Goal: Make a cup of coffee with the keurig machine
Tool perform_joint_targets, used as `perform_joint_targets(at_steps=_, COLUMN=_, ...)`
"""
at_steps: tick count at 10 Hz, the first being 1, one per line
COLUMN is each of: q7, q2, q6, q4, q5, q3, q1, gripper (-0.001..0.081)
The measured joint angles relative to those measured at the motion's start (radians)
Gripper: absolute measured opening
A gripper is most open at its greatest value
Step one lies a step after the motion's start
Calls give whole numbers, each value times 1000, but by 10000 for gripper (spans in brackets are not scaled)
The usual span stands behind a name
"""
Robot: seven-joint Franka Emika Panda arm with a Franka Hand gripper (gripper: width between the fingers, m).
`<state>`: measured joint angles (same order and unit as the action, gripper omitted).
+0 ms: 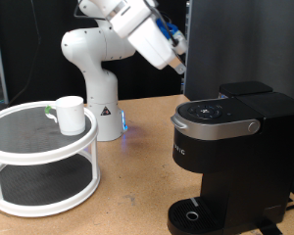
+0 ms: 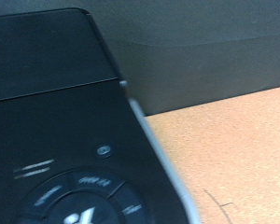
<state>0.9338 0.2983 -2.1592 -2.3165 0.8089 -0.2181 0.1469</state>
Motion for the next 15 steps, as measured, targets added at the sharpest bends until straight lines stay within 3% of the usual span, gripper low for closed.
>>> perform_joint_targets(at_steps=3, q7=20, q2=74, q6=123, q4=-30, q5=-49, q3=-43, q1=-30, gripper=2)
perform_joint_targets(at_steps=7, q7=20, q2=85, q6=91, q4=-53, q5=-36, q3=-61, q1=-46, gripper=2)
perform_joint_targets(at_steps=12, q7=136, q2=160, q6=388, q4=-53, q5=-153, q3=-190, q1=-105, gripper=2)
perform_joint_targets(at_steps=13, q7=146, q2=178, q6=413, q4=-54, q5=-159, q3=-200, q1=-112, gripper=2)
perform_joint_targets(at_steps=15, q7=134, q2=177, q6=383, q4=-63, q5=-152, q3=-200, q1=-114, gripper=2)
